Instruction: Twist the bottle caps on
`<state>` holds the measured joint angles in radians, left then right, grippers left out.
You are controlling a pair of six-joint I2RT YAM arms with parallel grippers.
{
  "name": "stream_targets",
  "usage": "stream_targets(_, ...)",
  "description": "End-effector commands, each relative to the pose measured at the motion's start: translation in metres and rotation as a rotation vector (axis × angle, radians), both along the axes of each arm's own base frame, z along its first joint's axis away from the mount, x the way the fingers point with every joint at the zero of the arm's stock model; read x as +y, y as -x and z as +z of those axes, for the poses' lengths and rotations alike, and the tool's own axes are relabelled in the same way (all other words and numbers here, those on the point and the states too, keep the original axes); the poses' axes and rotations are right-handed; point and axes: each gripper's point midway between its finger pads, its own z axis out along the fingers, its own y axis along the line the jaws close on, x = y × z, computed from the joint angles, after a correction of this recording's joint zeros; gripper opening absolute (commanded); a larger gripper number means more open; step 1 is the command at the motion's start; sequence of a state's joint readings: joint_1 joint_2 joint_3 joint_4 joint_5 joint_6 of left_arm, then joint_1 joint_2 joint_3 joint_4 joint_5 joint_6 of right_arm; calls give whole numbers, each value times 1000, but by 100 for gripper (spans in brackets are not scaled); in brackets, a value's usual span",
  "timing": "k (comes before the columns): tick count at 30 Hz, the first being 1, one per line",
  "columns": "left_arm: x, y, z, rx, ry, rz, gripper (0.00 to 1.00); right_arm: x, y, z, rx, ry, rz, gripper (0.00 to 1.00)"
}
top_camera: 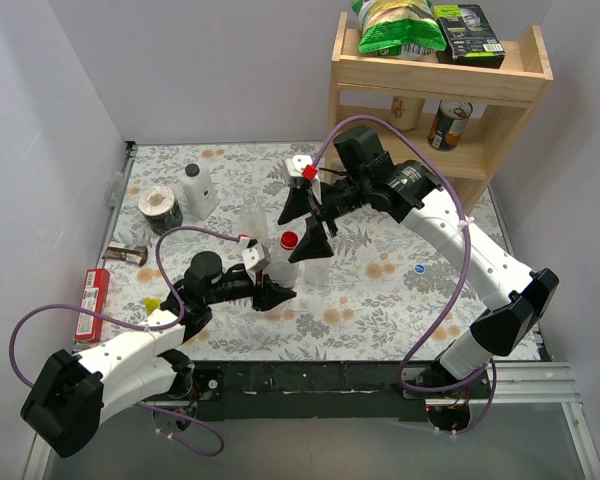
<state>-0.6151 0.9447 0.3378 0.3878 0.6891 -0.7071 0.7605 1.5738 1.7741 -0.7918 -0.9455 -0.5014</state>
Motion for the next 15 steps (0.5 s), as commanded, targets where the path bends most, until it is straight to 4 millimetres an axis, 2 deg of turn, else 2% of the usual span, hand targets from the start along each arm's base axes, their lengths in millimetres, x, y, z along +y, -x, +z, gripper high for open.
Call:
stream_targets(1,-4,-5,19,-36,29,-7,0,2,29,4,30,-30,103,94)
stream_targets(15,-2,-18,24,8,61,82,0,-8,21,-14,16,62,14,92)
